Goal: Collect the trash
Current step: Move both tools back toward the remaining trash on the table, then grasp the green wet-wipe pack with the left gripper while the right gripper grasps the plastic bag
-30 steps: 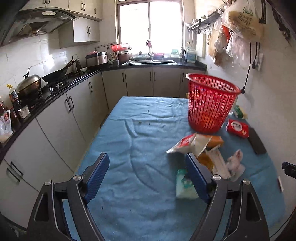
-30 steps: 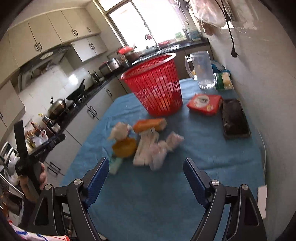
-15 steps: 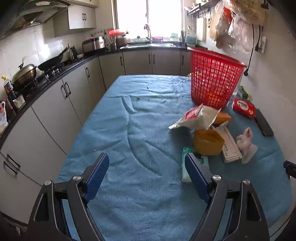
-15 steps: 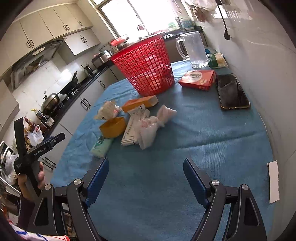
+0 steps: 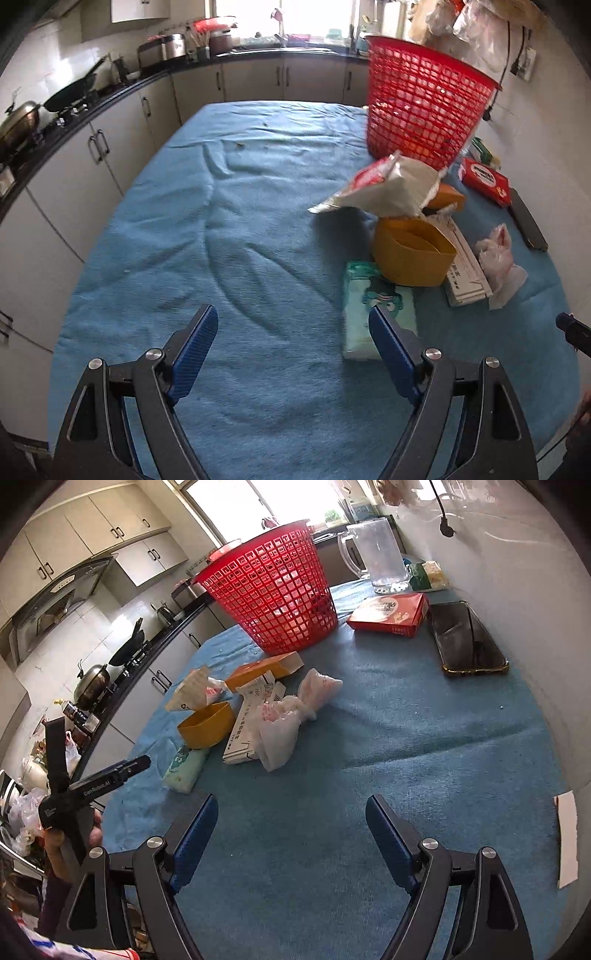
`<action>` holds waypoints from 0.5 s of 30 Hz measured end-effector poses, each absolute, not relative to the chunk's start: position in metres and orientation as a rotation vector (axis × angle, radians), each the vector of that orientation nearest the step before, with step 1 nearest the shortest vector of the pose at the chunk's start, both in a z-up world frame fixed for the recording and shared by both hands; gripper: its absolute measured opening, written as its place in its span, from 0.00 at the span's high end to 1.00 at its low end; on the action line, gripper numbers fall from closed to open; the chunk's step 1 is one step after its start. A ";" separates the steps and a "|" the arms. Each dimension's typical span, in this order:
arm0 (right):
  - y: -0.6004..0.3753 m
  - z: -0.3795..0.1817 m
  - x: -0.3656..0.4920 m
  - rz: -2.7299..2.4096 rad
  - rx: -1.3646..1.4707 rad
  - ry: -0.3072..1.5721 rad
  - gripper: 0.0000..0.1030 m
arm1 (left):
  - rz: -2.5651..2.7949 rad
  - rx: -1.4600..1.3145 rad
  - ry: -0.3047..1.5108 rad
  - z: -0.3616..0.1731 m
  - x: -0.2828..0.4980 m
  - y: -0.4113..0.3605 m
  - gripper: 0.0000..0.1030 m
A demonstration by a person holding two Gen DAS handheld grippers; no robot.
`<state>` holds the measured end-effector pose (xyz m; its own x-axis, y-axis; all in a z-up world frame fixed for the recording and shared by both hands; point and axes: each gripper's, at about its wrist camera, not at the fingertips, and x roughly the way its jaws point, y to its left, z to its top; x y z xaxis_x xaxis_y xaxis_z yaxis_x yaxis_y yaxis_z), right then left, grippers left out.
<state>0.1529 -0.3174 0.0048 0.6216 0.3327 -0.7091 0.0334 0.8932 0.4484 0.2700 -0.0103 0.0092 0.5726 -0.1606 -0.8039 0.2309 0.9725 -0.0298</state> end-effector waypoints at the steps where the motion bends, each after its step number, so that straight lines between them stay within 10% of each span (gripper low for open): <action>1: -0.317 0.004 0.155 0.178 0.451 0.892 0.17 | -0.240 0.087 0.937 0.007 0.271 -0.014 0.20; 15: -0.318 -0.011 0.185 0.172 0.499 0.914 0.17 | -0.304 0.120 0.969 -0.018 0.285 -0.041 0.20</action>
